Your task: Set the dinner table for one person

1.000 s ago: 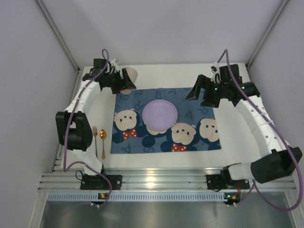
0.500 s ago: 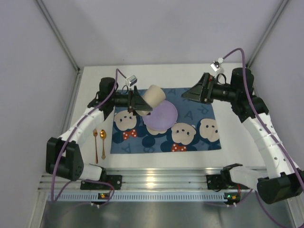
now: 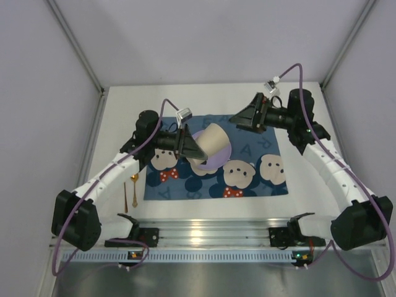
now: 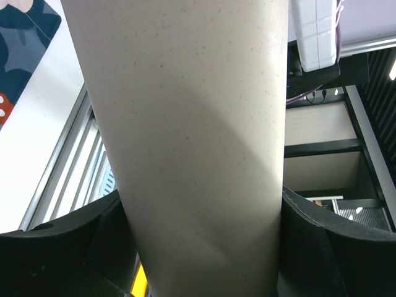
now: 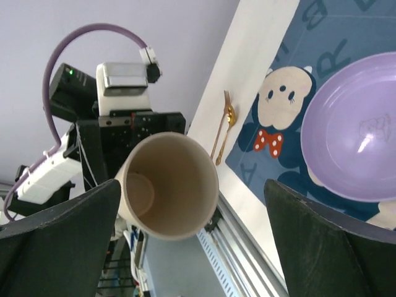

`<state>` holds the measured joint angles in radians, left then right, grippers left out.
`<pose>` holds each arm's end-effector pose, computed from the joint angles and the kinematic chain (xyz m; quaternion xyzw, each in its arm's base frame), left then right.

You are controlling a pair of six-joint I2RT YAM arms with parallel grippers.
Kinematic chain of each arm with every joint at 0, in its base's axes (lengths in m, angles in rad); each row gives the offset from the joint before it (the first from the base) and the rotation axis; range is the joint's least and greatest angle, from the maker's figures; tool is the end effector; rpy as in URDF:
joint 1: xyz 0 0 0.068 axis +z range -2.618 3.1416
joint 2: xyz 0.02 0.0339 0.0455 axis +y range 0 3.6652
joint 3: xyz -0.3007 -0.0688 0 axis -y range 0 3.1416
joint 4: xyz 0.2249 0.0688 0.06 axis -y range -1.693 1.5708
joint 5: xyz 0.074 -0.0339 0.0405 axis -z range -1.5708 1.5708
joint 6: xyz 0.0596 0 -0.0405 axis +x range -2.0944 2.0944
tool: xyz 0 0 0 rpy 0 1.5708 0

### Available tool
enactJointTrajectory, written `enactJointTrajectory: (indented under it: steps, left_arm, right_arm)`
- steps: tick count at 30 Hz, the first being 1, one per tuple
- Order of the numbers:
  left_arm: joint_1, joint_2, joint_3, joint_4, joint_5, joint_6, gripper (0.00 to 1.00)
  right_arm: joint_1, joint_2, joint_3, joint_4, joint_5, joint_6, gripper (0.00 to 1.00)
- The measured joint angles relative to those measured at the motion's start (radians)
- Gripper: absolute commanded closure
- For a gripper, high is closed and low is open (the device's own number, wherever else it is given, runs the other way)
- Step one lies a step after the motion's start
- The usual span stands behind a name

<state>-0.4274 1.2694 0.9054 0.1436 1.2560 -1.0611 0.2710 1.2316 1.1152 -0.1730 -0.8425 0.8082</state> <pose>0.2063 -0.1562 0.3564 0.1521 0.7146 -0.6800 0.0614 0.2379 0.1123 0.3981 -0.0415 0.7702 0.5615 0.2996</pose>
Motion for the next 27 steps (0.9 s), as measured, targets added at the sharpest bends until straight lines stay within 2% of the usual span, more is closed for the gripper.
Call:
enactJointTrajectory:
  steps: [6, 10, 12, 15, 16, 18, 19, 21, 24, 25, 26, 27]
  left_arm:
    - [-0.025, 0.003, -0.001, 0.019, -0.023, -0.012, 1.00]
    - [-0.041, 0.031, -0.001, 0.039, -0.039, -0.014, 1.00]
    - [-0.048, 0.053, -0.001, 0.048, -0.046, -0.016, 1.00]
    - [-0.054, 0.082, -0.001, 0.063, -0.055, -0.023, 1.00]
    - [-0.054, 0.089, -0.001, 0.068, -0.046, -0.023, 1.00]
    - [-0.054, 0.093, 0.002, 0.090, -0.029, -0.022, 1.00]
    - [-0.055, 0.095, 0.004, 0.100, -0.023, -0.022, 1.00]
    - [-0.055, 0.097, 0.008, 0.122, 0.000, -0.018, 1.00]
    - [-0.061, 0.120, 0.008, 0.149, 0.002, 0.004, 0.98]
    - [-0.066, 0.130, 0.010, 0.158, 0.004, 0.010, 0.71]
    - [-0.069, 0.137, 0.012, 0.163, 0.006, 0.014, 0.52]
    - [-0.071, 0.143, 0.016, 0.161, 0.008, 0.021, 0.25]
  right_arm:
    - [0.016, 0.023, 0.026, 0.076, 0.001, 0.047, 0.00]
    - [0.082, 0.023, 0.003, 0.155, 0.004, 0.104, 0.00]
    - [0.135, 0.023, -0.012, 0.177, 0.008, 0.123, 0.05]
    - [0.205, 0.023, -0.022, 0.191, 0.006, 0.141, 0.24]
    - [0.220, 0.023, -0.022, 0.191, 0.009, 0.138, 0.40]
    - [0.224, 0.023, -0.023, 0.179, 0.017, 0.132, 0.57]
    - [0.221, 0.023, -0.022, 0.172, 0.025, 0.125, 0.76]
    - [0.219, 0.023, -0.022, 0.140, 0.035, 0.108, 0.97]
    - [0.224, 0.011, -0.019, 0.120, 0.026, 0.117, 1.00]
    - [0.224, 0.006, -0.020, 0.109, 0.027, 0.113, 1.00]
    - [0.223, 0.001, -0.021, 0.099, 0.030, 0.108, 1.00]
    - [0.222, -0.002, -0.021, 0.093, 0.033, 0.102, 1.00]
